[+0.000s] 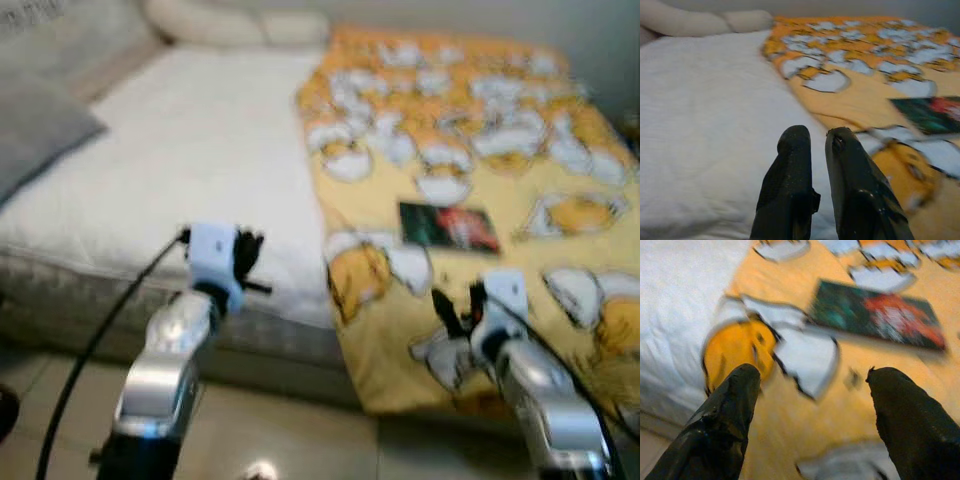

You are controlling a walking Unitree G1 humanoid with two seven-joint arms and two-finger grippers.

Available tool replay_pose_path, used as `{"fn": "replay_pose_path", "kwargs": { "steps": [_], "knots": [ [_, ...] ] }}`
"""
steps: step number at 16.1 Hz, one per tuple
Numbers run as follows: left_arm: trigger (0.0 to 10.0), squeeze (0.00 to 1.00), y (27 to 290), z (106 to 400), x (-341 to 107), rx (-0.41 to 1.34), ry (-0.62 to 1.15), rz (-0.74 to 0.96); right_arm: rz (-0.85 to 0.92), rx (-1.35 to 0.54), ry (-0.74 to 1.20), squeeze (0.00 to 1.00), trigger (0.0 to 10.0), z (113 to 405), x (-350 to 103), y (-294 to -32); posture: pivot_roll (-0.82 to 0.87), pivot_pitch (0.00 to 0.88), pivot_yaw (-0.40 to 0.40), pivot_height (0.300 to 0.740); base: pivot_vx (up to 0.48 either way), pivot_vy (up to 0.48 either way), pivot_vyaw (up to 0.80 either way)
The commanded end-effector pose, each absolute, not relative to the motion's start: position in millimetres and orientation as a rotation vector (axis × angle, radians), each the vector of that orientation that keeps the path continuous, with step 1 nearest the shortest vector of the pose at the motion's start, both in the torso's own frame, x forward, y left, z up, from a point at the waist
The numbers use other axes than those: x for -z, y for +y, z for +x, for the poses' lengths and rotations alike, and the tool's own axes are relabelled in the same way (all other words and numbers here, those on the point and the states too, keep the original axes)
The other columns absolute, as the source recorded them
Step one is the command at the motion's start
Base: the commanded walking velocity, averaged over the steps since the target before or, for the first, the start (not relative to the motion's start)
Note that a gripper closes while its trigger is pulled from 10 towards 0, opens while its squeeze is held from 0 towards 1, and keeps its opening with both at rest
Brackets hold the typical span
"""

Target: Clean up the room

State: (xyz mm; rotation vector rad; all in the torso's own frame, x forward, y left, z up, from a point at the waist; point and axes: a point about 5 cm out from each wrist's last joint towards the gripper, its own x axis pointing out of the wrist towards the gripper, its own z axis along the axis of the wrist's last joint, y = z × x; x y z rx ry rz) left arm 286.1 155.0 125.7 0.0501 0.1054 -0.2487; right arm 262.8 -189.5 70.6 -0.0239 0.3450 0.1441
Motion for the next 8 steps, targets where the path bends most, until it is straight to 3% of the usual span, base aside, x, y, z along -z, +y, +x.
{"fn": "replay_pose_path", "kwargs": {
  "steps": [1,2,7,8],
  "knots": [
    [10.0,0.00,161.2,286.0,-124.5,0.234,0.113,0.054,-0.016,-0.167,0.338,0.00,10.0,264.1,-71.5,-181.2,-0.01,0.000,0.008,0.740,0.375,0.000,0.00],
    [10.0,0.00,161.0,285.9,-124.3,0.235,0.114,0.053,-0.012,-0.167,0.340,0.00,10.0,264.1,-71.3,-181.3,-0.01,0.000,0.008,0.740,0.375,0.000,0.00],
    [10.0,0.00,158.0,285.6,-123.4,0.263,0.118,0.049,0.007,-0.136,0.346,0.00,10.0,265.6,-71.8,-185.7,-0.01,0.000,0.011,0.740,0.377,0.000,-0.79],
    [10.0,0.00,157.8,285.4,-123.0,0.267,0.119,0.049,0.008,-0.132,0.346,0.00,10.0,265.6,-71.7,-185.5,-0.01,0.000,0.011,0.740,0.375,0.000,0.00]
  ]
}}
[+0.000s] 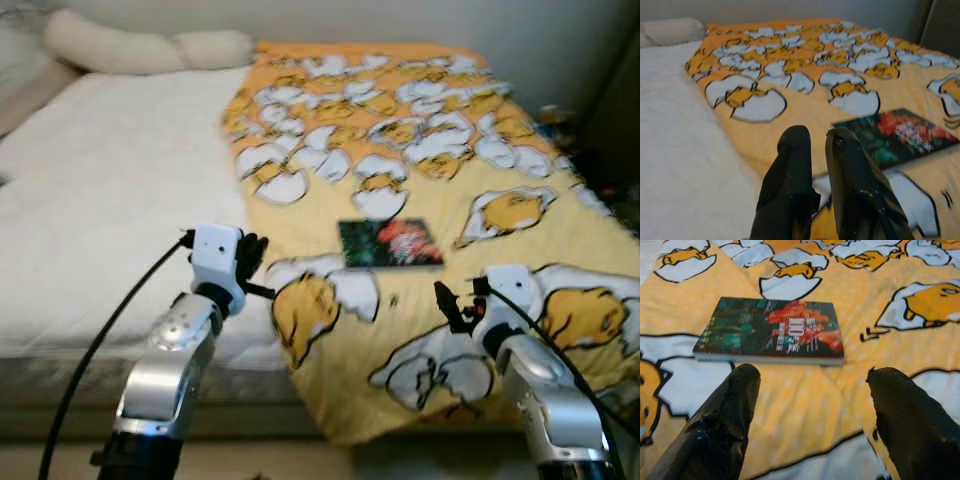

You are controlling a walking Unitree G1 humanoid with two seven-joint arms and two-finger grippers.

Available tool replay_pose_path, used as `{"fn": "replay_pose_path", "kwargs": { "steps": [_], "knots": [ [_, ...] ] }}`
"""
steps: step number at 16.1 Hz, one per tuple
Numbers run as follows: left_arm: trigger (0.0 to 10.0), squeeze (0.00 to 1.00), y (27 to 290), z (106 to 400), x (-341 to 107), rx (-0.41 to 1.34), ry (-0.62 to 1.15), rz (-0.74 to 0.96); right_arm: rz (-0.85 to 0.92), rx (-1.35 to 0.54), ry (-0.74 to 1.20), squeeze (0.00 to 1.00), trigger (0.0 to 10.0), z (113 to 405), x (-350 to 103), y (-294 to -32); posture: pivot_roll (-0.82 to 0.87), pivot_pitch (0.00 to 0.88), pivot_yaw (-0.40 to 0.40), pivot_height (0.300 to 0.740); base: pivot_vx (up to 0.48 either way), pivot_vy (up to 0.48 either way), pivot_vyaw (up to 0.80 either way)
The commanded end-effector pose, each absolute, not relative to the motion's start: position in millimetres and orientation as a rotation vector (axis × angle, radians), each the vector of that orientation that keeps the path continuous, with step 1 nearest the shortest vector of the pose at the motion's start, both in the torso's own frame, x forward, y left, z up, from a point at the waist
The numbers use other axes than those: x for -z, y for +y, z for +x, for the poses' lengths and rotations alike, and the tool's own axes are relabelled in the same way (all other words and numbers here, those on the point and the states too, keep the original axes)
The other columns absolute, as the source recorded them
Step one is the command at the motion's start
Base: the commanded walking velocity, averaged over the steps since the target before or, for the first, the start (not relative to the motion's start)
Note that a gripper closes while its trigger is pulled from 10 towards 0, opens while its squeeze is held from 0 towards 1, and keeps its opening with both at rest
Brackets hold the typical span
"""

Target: Clean up the room

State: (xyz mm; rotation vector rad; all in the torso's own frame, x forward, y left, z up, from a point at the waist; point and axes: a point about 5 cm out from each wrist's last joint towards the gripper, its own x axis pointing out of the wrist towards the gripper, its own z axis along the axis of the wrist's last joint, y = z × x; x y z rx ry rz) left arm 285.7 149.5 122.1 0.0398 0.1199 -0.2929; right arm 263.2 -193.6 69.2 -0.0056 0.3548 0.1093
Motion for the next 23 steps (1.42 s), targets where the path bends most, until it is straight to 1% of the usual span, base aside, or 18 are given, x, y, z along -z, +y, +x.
{"fn": "replay_pose_path", "kwargs": {
  "steps": [1,7,11,12,13,14,15,17,20,21,23],
  "knots": [
    [10.0,0.00,157.5,285.0,-122.6,0.270,0.120,0.048,0.006,-0.133,0.346,0.00,10.0,265.6,-71.6,-184.6,-0.01,0.000,0.010,0.740,0.375,0.000,0.00],
    [10.0,0.00,156.2,284.4,-120.6,0.283,0.131,0.052,0.024,-0.154,0.378,0.00,10.0,267.9,-69.3,-179.5,-0.02,0.000,0.010,0.740,0.369,0.000,0.00],
    [10.0,0.00,157.2,282.9,-120.3,0.293,0.146,0.048,0.114,-0.137,0.452,0.00,10.0,273.7,-67.9,-180.8,-0.01,0.000,0.006,0.740,0.000,0.000,0.00],
    [10.0,0.00,156.6,283.0,-121.3,0.308,0.147,0.040,0.140,-0.129,0.474,0.22,10.0,275.0,-67.0,-182.6,-0.01,0.000,0.005,0.740,0.000,0.000,0.00],
    [10.0,0.79,154.5,283.2,-122.7,0.336,0.153,0.028,0.190,-0.107,0.507,1.00,10.0,277.7,-65.9,-186.3,-0.01,0.000,0.003,0.740,0.000,0.000,0.00],
    [10.0,1.00,150.8,285.1,-124.1,0.376,0.168,0.021,0.241,-0.083,0.539,1.00,10.0,283.1,-66.3,-192.0,-0.01,0.000,-0.002,0.740,0.000,0.000,0.00],
    [10.0,1.00,149.7,286.1,-124.8,0.393,0.172,0.027,0.263,-0.065,0.548,1.00,10.0,285.8,-66.8,-194.7,-0.01,0.000,-0.002,0.740,0.000,0.000,0.00],
    [10.0,1.00,148.0,291.7,-128.0,0.455,0.203,0.042,0.404,0.008,0.593,1.00,10.0,300.6,-70.9,-206.1,-0.02,0.000,0.006,0.740,0.000,0.000,0.00],
    [10.0,1.00,144.0,295.7,-134.0,0.574,0.234,0.069,0.489,0.049,0.630,1.00,10.0,315.6,-74.5,-215.1,-0.03,0.000,0.022,0.740,0.000,0.000,0.00],
    [10.0,1.00,143.6,296.7,-135.6,0.592,0.237,0.076,0.484,0.055,0.637,1.00,10.0,318.7,-74.9,-216.7,-0.03,0.000,0.026,0.740,0.000,0.000,0.00],
    [10.0,1.00,145.3,301.7,-138.3,0.599,0.250,0.108,0.376,0.088,0.668,1.00,10.0,328.7,-72.6,-226.5,-0.02,0.000,0.038,0.740,0.000,0.000,0.00]
  ]
}}
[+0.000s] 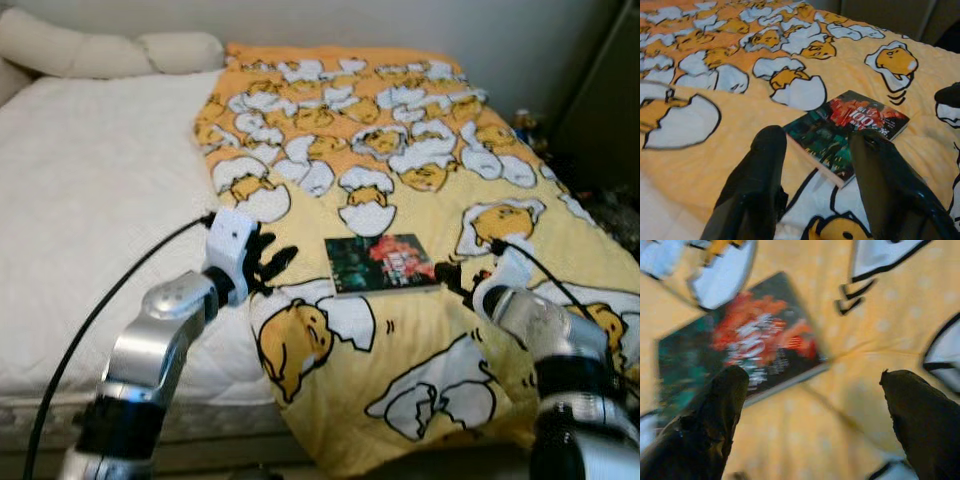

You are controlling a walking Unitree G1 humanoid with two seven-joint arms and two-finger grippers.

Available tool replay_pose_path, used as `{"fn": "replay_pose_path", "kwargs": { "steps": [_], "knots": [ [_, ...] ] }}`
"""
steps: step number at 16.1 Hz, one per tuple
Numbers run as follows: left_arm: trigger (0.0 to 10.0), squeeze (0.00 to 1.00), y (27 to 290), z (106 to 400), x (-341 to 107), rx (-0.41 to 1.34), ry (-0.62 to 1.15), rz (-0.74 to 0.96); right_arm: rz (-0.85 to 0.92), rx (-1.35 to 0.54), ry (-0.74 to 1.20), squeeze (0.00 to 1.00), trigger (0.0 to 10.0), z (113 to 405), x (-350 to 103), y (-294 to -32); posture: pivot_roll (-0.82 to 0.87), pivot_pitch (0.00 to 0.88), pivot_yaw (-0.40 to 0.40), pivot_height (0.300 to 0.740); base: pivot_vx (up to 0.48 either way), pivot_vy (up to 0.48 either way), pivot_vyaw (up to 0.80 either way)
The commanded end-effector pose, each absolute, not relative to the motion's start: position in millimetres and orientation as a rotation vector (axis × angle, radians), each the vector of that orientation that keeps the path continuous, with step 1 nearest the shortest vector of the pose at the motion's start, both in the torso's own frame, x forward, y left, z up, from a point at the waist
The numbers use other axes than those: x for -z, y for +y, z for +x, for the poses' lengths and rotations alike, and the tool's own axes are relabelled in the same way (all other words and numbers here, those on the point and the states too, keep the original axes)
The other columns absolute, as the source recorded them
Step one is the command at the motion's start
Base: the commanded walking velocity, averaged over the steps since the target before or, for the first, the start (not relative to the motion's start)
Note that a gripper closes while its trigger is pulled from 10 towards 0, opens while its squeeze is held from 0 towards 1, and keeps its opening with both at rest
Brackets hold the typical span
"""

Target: Clean up the room

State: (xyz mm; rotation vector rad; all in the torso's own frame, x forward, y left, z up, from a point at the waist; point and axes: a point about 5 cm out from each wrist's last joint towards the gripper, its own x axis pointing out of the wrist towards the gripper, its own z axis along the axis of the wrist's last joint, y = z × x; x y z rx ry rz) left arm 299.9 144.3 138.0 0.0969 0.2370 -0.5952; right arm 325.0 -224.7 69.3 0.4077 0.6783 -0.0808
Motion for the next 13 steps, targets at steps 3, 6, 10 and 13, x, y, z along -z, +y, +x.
{"fn": "replay_pose_path", "kwargs": {
  "steps": [3,6,10,13],
  "knots": [
    [10.0,0.00,142.2,302.7,-139.0,0.633,0.255,0.153,0.294,0.119,0.692,0.00,10.0,330.9,-67.8,-238.7,-0.01,0.000,0.024,0.740,0.000,0.000,0.00],
    [10.0,0.00,136.9,302.0,-139.4,0.604,0.222,0.159,0.162,0.144,0.657,0.00,10.0,328.4,-57.8,-236.5,0.00,0.000,0.024,0.740,0.000,0.000,0.00],
    [10.0,0.00,138.5,300.6,-140.0,0.569,0.194,0.128,0.117,0.148,0.624,0.00,10.0,320.6,-41.8,-214.8,-0.02,0.000,0.064,0.740,0.000,0.000,0.00],
    [10.0,0.00,137.7,302.8,-140.5,0.559,0.189,0.125,0.134,0.169,0.582,0.00,10.0,319.0,-40.0,-212.7,-0.02,0.000,0.074,0.740,0.000,0.000,0.00]
  ]
}}
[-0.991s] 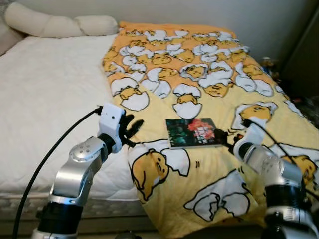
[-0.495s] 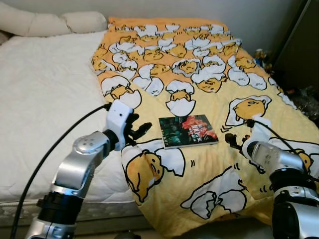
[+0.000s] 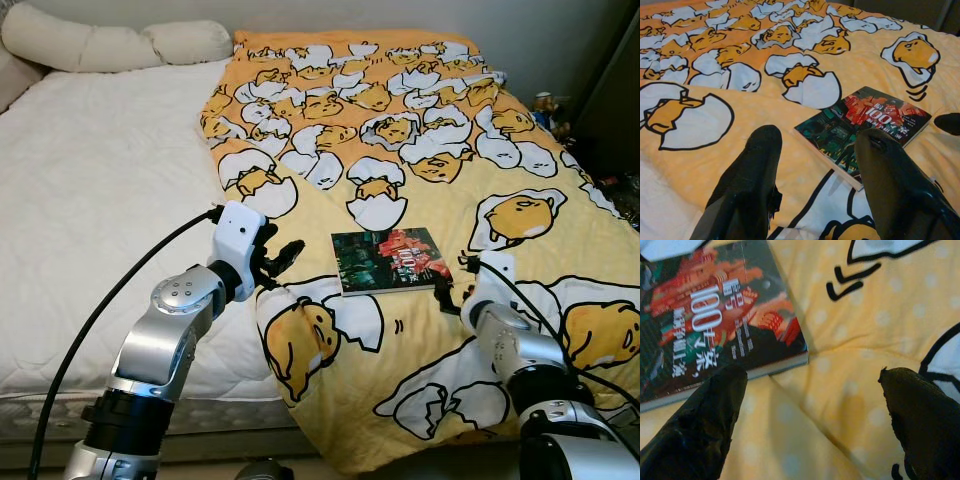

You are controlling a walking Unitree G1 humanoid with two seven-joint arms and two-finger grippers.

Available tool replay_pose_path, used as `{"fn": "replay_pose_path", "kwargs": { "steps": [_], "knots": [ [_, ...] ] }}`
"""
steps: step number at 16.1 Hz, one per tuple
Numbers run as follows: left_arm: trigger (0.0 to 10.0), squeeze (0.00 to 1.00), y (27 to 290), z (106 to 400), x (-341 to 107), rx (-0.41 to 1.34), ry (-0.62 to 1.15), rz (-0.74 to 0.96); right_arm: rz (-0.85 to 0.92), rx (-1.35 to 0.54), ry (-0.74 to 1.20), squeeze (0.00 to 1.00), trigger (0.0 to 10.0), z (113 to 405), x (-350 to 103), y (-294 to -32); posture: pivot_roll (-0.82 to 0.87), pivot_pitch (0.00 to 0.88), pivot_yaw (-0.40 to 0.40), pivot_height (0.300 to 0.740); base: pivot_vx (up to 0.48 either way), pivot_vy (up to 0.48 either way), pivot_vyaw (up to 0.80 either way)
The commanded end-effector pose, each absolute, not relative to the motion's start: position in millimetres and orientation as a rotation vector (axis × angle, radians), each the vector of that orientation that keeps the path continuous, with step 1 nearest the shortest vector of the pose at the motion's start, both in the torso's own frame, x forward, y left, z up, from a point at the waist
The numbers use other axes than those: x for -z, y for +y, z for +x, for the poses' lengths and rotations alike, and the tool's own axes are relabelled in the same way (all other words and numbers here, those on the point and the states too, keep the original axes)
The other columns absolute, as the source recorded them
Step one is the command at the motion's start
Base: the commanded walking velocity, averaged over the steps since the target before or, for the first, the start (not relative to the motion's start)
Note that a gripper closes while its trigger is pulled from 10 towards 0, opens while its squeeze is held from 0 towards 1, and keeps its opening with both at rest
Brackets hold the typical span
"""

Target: Clean up the room

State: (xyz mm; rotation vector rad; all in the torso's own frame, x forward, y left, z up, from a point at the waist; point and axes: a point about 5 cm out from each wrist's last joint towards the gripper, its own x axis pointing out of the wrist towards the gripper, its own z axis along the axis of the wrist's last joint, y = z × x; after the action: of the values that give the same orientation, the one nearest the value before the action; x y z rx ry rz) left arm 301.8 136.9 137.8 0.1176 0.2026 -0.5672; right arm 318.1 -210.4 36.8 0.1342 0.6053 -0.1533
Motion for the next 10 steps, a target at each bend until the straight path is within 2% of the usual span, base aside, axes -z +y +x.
{"fn": "replay_pose_path", "kwargs": {
  "steps": [1,3,4,5,8,10],
  "knots": [
    [10.0,0.00,137.7,302.8,-140.5,0.558,0.189,0.125,0.143,0.167,0.576,0.00,10.0,319.6,-40.8,-213.1,-0.02,0.000,0.073,0.740,0.000,0.000,0.00],
    [10.0,0.00,139.1,302.2,-140.5,0.558,0.188,0.135,0.162,0.142,0.558,0.00,10.0,323.9,-46.0,-214.2,-0.02,0.000,0.067,0.740,0.000,0.000,0.00],
    [10.0,0.00,140.1,301.8,-140.6,0.559,0.188,0.142,0.169,0.130,0.553,0.89,10.0,326.0,-48.0,-214.3,-0.01,0.000,0.063,0.740,0.000,0.000,0.00],
    [10.0,0.00,141.5,301.3,-141.2,0.563,0.187,0.153,0.174,0.113,0.549,1.00,10.0,328.7,-50.0,-214.2,0.00,0.000,0.060,0.740,0.000,0.000,0.00],
    [10.0,0.00,144.2,299.4,-143.8,0.589,0.192,0.176,0.163,0.089,0.559,1.00,10.0,333.8,-52.3,-214.0,0.01,0.000,0.058,0.740,0.000,0.000,0.00],
    [10.0,0.00,144.5,295.3,-148.5,0.680,0.203,0.203,0.133,0.080,0.568,1.00,10.0,338.8,-57.6,-222.0,0.04,0.000,0.053,0.740,0.000,0.000,0.00]
  ]
}}
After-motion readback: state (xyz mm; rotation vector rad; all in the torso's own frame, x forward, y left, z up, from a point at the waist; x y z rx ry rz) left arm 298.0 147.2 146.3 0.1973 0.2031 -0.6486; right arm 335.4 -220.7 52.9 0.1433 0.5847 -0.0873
